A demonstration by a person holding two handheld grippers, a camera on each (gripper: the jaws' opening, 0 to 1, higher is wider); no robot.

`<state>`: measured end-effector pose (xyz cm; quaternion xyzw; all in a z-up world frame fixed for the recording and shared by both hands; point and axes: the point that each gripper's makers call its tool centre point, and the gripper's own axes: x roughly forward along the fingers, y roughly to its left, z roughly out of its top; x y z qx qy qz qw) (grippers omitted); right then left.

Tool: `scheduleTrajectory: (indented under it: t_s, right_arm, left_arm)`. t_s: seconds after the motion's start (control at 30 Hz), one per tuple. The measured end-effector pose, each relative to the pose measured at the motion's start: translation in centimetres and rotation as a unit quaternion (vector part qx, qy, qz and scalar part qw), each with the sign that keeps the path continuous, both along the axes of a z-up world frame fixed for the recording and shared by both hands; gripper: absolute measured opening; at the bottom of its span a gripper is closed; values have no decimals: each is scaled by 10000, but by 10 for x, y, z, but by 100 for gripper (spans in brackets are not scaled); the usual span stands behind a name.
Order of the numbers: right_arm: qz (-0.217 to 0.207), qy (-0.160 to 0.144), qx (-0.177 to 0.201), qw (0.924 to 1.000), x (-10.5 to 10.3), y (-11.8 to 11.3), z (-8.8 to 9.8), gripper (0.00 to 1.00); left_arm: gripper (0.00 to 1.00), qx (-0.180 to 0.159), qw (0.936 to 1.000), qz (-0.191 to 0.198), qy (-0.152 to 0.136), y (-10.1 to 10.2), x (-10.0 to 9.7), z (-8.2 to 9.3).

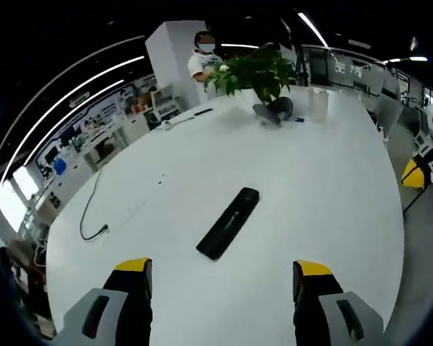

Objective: Press the specified remote control buttons in sequence, fully releasing each button before pressing the next.

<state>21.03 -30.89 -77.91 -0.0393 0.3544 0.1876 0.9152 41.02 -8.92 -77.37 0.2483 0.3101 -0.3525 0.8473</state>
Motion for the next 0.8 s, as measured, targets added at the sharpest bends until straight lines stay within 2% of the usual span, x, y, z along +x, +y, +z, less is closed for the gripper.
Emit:
scheduleTrajectory:
  t_s: [0.1, 0.27, 0.4, 0.43, 0.57, 0.8]
  right_arm:
    - [17, -15, -27, 10000, 0, 0, 0, 0]
    - [29, 49, -20, 10000, -1, 1, -2, 0]
    - [11, 48, -83, 10000, 0, -1, -3, 0]
    - [21, 62, -78, 9999, 0, -1, -4, 0]
    - [54, 111, -97, 9999, -1, 0, -6, 0]
    - [12, 112, -96, 9999, -1, -1, -6, 0]
  left_arm:
    - [78, 158, 9998, -135, 20, -3, 7, -7]
    - [74, 430, 9980, -382, 253, -11, 17, -25]
    - [73, 457, 9967, -540, 396, -19, 24, -32]
    - [71, 506, 9957, -572, 520, -20, 25, -35]
    - [63, 636, 9935, -737, 592, -26, 33, -38]
    - [57, 694, 9884, -1016, 893, -33, 45, -45]
